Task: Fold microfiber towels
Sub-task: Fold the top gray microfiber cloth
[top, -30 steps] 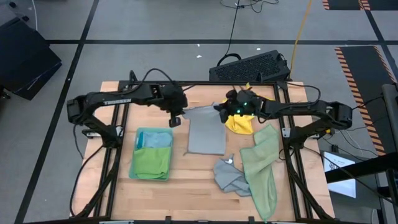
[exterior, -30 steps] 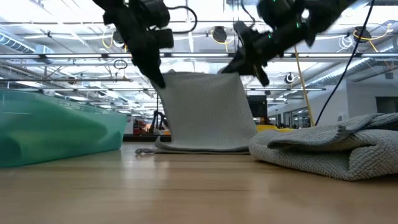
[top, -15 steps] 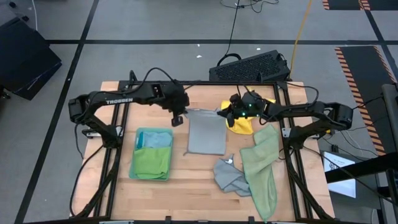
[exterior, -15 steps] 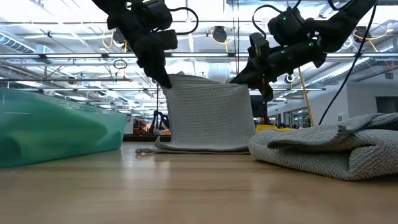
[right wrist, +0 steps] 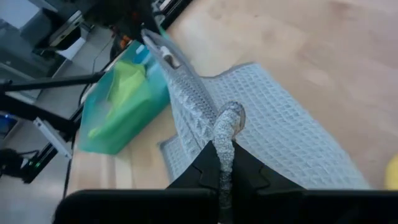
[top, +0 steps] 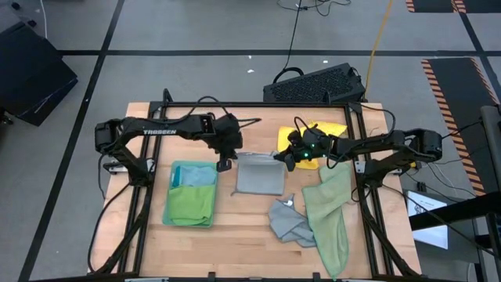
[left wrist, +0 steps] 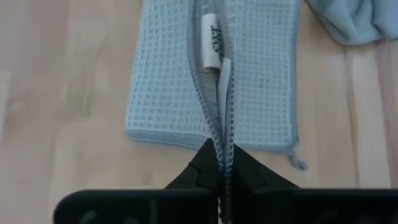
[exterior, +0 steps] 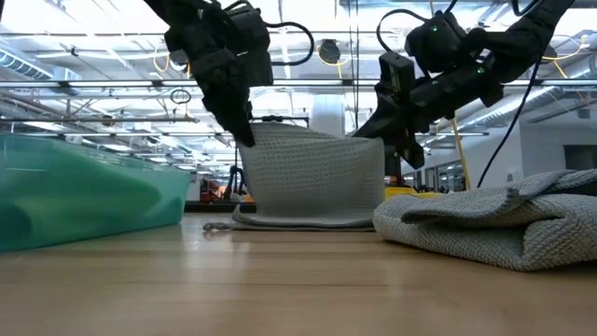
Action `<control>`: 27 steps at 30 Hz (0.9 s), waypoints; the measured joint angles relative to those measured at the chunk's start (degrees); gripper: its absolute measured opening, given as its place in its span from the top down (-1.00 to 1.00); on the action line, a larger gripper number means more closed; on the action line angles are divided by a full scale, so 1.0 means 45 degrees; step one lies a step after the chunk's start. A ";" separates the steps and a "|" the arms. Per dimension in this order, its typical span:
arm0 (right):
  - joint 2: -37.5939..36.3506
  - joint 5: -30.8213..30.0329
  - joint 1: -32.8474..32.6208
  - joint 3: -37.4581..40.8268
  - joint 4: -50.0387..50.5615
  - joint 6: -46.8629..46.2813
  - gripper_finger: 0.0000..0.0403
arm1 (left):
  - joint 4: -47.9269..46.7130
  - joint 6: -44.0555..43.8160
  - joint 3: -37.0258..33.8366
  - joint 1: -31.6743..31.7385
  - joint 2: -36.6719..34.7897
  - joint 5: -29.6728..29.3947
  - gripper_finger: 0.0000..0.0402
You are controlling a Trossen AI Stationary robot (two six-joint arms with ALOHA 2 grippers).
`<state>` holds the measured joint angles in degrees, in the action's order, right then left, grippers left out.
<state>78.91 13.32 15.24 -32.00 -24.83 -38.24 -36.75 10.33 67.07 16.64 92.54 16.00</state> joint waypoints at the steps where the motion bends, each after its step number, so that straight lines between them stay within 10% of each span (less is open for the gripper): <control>1: 0.0000 -0.0019 -0.0106 0.0039 -0.0012 -0.0014 0.98 | 0.0078 -0.0048 0.0000 -0.0132 0.0093 0.0004 0.94; 27: 0.2466 -0.1343 -0.2574 0.0875 -0.2159 -0.1219 0.98 | 0.0139 -0.0969 0.0002 -0.1679 0.1499 -0.0996 0.94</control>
<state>90.01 7.28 3.66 -28.06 -34.54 -43.72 -36.12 5.97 67.08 9.08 99.29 11.51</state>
